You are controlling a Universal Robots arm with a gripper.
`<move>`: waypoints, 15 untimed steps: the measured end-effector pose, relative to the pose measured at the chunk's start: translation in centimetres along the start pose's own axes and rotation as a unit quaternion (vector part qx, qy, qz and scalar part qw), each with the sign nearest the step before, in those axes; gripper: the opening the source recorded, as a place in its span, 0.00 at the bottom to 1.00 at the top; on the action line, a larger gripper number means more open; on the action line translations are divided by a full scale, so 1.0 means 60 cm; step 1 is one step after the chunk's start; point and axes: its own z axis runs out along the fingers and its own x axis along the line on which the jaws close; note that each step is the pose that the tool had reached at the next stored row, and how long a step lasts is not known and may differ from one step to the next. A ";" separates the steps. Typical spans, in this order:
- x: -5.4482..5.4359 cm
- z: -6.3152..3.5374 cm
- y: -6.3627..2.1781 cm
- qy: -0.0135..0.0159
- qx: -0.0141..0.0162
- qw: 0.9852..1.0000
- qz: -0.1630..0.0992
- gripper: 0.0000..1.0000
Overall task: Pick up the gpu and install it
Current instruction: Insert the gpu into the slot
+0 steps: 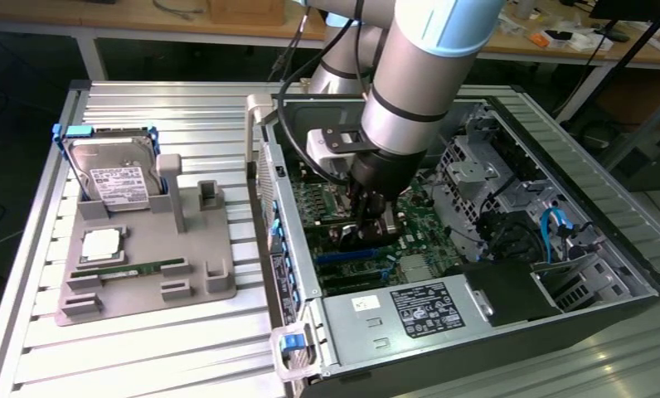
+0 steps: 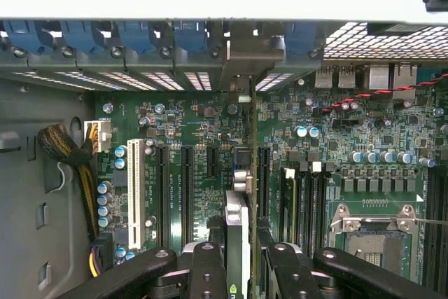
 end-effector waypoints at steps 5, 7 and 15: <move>0.000 0.001 0.000 0.000 0.000 1.000 0.000 0.28; 0.000 0.001 0.000 0.000 0.000 1.000 0.000 0.28; 0.000 0.003 0.000 0.000 0.000 1.000 0.000 0.28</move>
